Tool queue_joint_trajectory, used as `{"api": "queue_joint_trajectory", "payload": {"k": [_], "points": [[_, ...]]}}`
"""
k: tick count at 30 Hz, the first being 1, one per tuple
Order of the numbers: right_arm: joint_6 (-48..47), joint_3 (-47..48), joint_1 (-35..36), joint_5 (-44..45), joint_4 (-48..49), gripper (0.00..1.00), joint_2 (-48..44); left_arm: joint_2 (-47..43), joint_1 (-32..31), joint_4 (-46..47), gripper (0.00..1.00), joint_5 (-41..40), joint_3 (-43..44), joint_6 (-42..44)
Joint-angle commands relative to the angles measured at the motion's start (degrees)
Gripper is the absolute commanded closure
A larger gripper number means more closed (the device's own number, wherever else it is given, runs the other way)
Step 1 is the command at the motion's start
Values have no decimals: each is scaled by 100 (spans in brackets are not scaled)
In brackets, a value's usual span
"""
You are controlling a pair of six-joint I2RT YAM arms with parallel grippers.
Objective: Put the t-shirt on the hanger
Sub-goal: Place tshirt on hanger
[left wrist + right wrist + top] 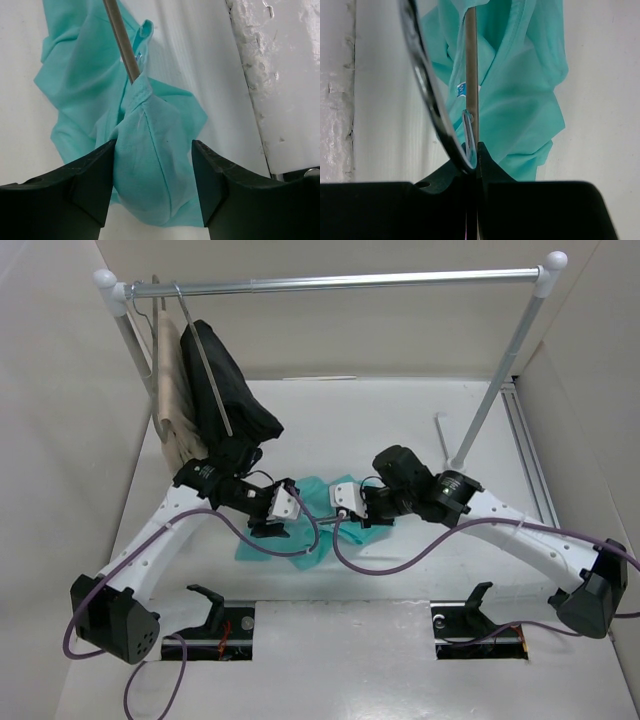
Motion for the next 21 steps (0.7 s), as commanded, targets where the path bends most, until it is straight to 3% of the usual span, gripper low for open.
{"api": "queue_joint_trajectory", "payload": {"k": [1,4,5,6,7,12,14,18,21], "points": [[72,14,58,-222,484,100,-145,-30,28,-72,42,114,-225,-270],[72,14,58,-275,546,100,-145,-30,-182,718,47,-403,-506,-964],[72,66,58,-275,546,100,-198,-30,-270,869,53,-666,-577,-1236],[72,119,58,-275,546,100,-198,-82,-332,1071,67,-729,-700,-1239],[72,119,58,-275,599,100,-198,-82,-333,1073,72,-782,-701,-1334],[72,224,58,-336,713,100,-84,-144,-333,1468,73,-783,-894,-1476],[72,225,58,-337,713,100,-31,-205,-385,1617,83,-783,-894,-1563],[10,277,58,-389,766,100,91,-433,-385,2090,88,-388,-947,-1845],[10,330,58,-389,766,100,214,-609,-385,2495,100,-177,-1008,-2143]]}}
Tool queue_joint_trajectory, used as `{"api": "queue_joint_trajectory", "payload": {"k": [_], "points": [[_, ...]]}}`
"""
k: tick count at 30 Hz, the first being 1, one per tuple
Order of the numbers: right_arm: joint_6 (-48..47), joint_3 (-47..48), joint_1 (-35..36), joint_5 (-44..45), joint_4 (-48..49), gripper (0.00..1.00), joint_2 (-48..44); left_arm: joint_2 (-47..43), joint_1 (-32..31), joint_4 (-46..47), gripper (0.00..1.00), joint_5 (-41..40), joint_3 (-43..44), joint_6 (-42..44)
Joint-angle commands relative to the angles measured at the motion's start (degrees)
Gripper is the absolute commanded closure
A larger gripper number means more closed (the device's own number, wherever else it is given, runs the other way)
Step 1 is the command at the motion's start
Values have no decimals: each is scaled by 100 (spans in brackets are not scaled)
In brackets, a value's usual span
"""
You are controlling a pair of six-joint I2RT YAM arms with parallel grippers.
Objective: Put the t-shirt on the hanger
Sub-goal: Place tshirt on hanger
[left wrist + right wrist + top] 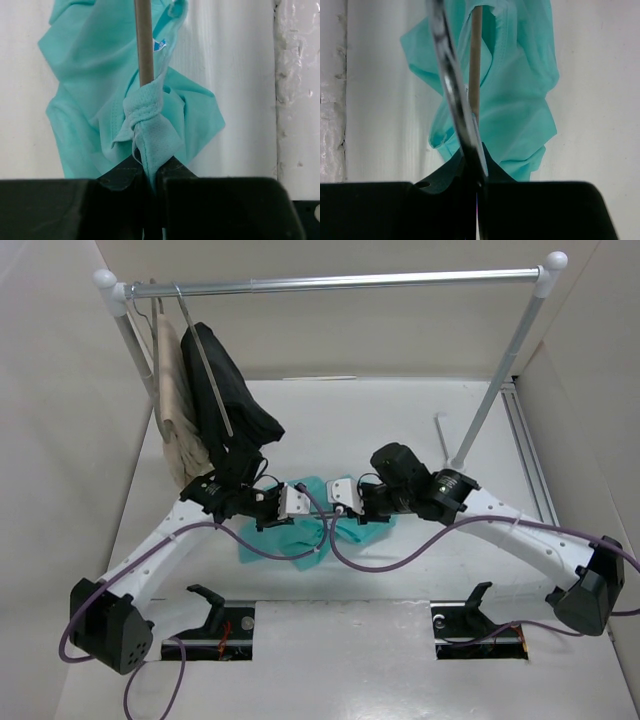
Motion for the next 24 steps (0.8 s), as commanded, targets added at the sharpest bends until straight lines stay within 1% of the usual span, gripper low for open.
{"api": "queue_joint_trajectory", "payload": {"k": [1,4,5,6,7,8,9,10,11,12,13,14,16,19,20,22,23,24], "points": [[-44,321,63,-341,475,100,103,-319,-55,829,100,593,-49,-441],[-44,321,63,-148,475,100,156,-319,-55,830,100,515,-163,-442],[-44,321,63,-35,475,89,156,-319,-55,882,100,349,-163,-685],[104,321,-24,288,415,75,156,-319,-55,961,100,217,-224,-923],[366,373,-173,413,414,58,217,-241,-55,1127,100,67,-286,-1186],[569,444,-305,580,336,38,218,-170,-55,1198,100,-230,-286,-1650],[788,444,-454,582,387,34,218,-170,-55,1277,100,-355,-356,-1863],[1008,497,-813,582,475,32,52,-169,-55,1356,100,-460,-409,-2048],[1506,497,-990,582,597,29,-80,-239,-55,1574,100,-566,-531,-2250],[1772,497,-1166,582,755,19,-238,-301,-55,1698,100,-758,-602,-2444],[2019,497,-1333,582,1079,15,-396,-354,-55,1804,100,-847,-672,-2776],[2204,419,-1622,634,1221,14,-667,-406,-55,1979,100,-935,-786,-2954],[2722,357,-1800,896,1293,13,-845,-477,-55,2060,100,-1172,-848,-3218],[3338,173,-1853,1310,1048,13,-951,-653,14,2472,100,-1602,-910,-3771],[3487,76,-1853,1389,986,14,-951,-731,15,2543,100,-1604,-980,-3868],[3838,-344,-1853,1277,1037,18,-951,-802,15,2675,100,-1683,-1050,-4001],[3953,-512,-1853,997,1160,25,-1021,-872,15,2675,100,-1683,-1051,-4053],[4050,-679,-1792,873,1518,30,-1022,-925,15,2736,100,-1735,-1112,-4054]]}}
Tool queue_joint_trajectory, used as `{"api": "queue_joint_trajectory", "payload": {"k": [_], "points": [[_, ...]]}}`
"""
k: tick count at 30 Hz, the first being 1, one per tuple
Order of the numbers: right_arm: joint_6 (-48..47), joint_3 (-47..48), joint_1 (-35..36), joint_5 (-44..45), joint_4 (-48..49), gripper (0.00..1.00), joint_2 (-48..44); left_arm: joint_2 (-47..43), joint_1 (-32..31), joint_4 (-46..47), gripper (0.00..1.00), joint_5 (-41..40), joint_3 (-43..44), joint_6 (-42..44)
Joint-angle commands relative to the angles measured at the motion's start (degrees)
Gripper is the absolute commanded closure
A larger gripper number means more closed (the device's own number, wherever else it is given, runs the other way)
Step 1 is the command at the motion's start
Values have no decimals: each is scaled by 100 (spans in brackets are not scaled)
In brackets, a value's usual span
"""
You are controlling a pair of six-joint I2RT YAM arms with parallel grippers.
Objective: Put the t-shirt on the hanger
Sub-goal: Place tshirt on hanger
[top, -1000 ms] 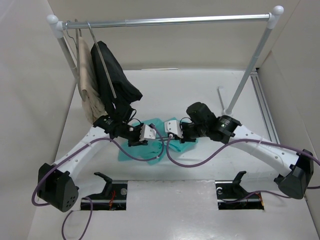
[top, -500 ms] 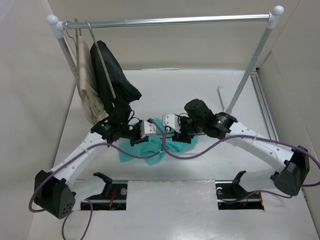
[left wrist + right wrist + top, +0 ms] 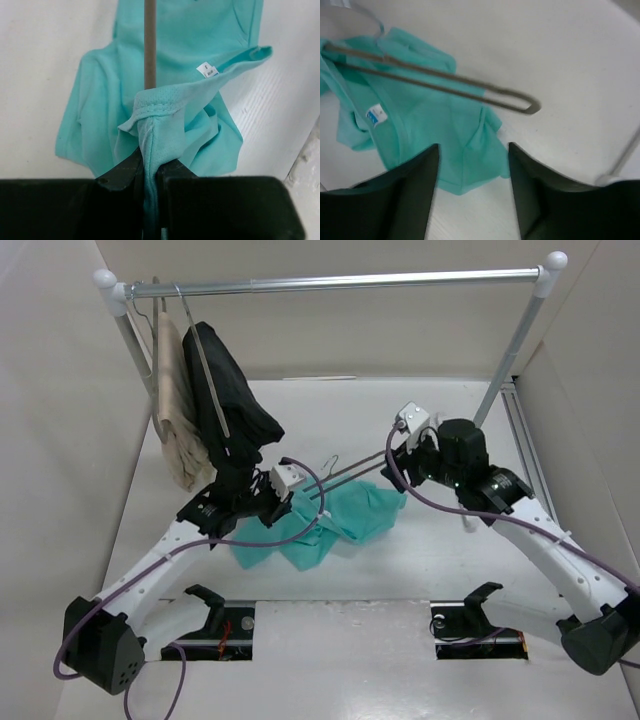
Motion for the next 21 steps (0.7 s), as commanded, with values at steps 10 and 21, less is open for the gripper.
{"api": "queue_joint_trajectory", "payload": {"k": [10,21], "points": [[929,-1442,1208,-956,1910,54,859,-788,26,824,100,207,-480,-468],[1236,-1802,1990,-517,2921,48,2011,-1070,26,885,100,269,-639,-283]]}}
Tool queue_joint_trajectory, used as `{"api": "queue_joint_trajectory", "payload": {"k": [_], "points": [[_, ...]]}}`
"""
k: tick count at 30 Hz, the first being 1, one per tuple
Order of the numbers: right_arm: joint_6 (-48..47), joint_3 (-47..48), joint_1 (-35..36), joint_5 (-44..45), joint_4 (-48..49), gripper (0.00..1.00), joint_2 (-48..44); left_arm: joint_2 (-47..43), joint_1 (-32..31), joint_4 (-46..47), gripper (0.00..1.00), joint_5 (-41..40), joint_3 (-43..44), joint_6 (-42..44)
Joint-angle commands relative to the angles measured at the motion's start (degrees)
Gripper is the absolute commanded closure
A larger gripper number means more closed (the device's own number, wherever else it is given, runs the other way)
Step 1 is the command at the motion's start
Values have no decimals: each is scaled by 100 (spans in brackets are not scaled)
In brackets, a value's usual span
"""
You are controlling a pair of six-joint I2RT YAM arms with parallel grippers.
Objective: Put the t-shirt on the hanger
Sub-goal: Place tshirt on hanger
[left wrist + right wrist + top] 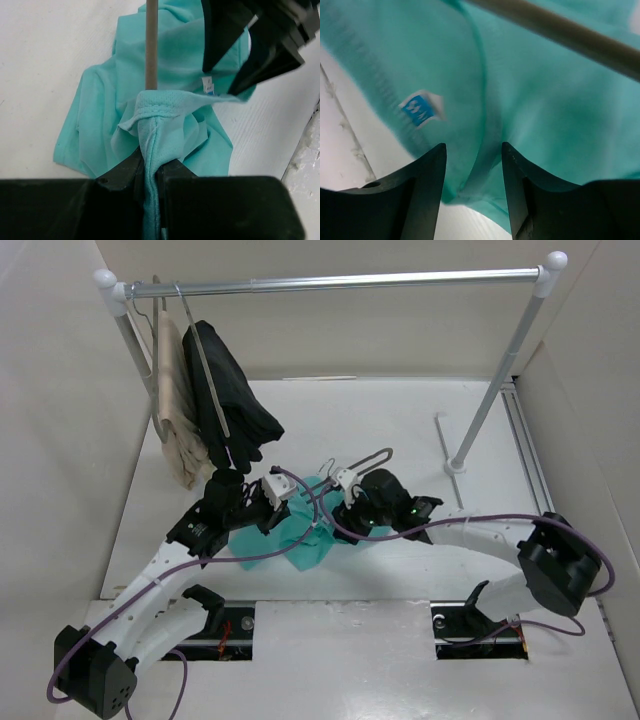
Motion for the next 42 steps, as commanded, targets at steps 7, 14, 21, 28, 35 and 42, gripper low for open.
{"api": "queue_joint_trajectory", "payload": {"k": [7,14,21,28,35,42], "points": [[370,-503,552,757,591,46,244,-73,19,411,100,184,-79,-10],[634,-749,552,1319,591,78,358,-73,19,359,100,236,-27,-10],[923,-889,430,1653,643,100,-63,-125,19,113,100,289,87,209],[1250,-1856,-1590,1592,241,100,-1899,-511,291,-731,100,1035,272,1298],[257,-1145,-3253,1153,-743,100,-2174,-820,292,-1530,100,1379,324,2702],[-666,-187,-3527,1100,-1289,100,-2103,-39,292,-1900,100,317,553,2978]]}}
